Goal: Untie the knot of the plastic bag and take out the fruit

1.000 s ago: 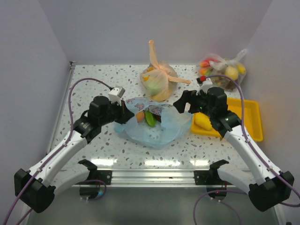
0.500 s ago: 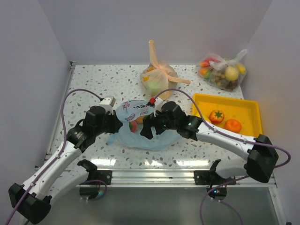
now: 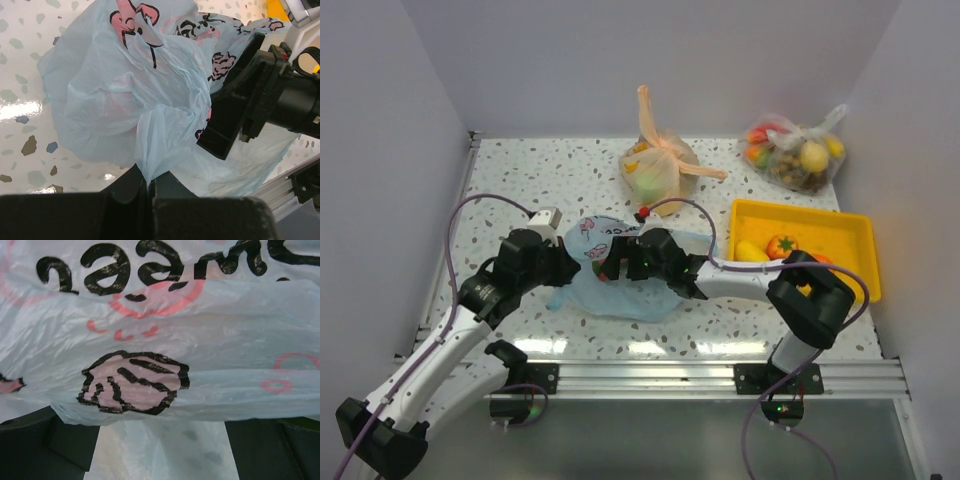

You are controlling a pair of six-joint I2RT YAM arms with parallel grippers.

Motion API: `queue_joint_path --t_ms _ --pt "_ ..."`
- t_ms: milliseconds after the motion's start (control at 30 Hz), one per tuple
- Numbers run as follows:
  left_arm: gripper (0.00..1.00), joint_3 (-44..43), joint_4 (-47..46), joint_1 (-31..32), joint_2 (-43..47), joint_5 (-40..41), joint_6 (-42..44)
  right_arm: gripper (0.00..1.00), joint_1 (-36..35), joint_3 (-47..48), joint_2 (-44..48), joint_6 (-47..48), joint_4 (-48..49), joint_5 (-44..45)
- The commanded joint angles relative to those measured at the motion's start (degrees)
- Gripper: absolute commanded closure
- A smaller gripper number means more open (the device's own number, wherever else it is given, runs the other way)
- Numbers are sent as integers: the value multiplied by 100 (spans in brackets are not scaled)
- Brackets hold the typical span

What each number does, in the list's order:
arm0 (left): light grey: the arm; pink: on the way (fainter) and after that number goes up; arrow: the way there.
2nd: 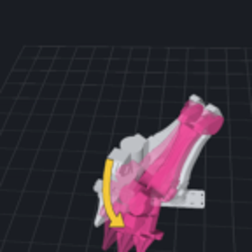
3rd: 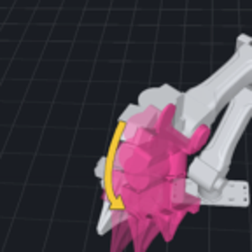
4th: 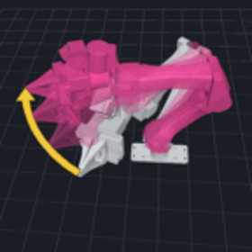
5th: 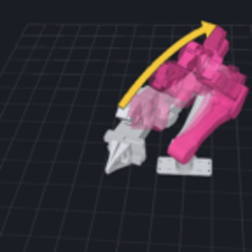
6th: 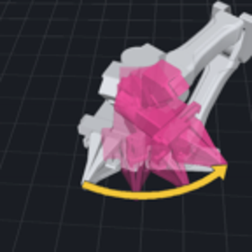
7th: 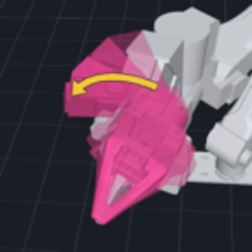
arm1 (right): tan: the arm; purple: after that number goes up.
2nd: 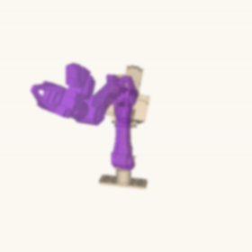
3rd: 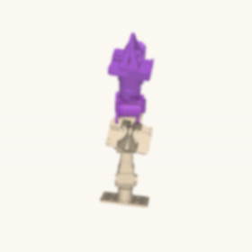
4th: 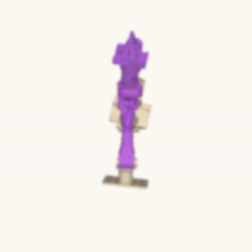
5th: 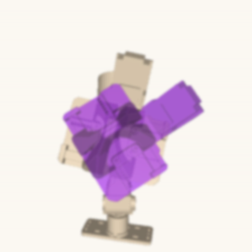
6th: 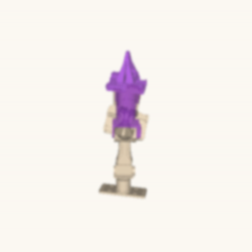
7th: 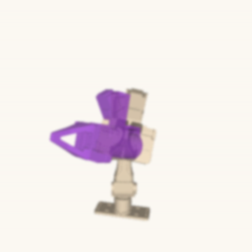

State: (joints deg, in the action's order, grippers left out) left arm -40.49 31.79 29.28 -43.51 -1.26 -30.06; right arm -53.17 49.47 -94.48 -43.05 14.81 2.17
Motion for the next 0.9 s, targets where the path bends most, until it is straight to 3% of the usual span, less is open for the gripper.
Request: queue_joint_path --t_ms 0,433,700,733,867 --pt "100 32 -190 -10 35 -173 -219 3 -53 334 -246 -546 795 520" --pt "100 191 -349 -10 -53 -103 -210 8 -115 985 -1538 -802 910 556" --pt "100 279 -437 -10 -97 108 -70 41 -124 468 -1118 -670 814 503" --pt "100 278 -454 -10 -123 273 -26 51 -124 432 -960 -618 726 503" --pt "100 130 -490 -18 -246 494 141 71 -124 230 -565 -512 506 530"
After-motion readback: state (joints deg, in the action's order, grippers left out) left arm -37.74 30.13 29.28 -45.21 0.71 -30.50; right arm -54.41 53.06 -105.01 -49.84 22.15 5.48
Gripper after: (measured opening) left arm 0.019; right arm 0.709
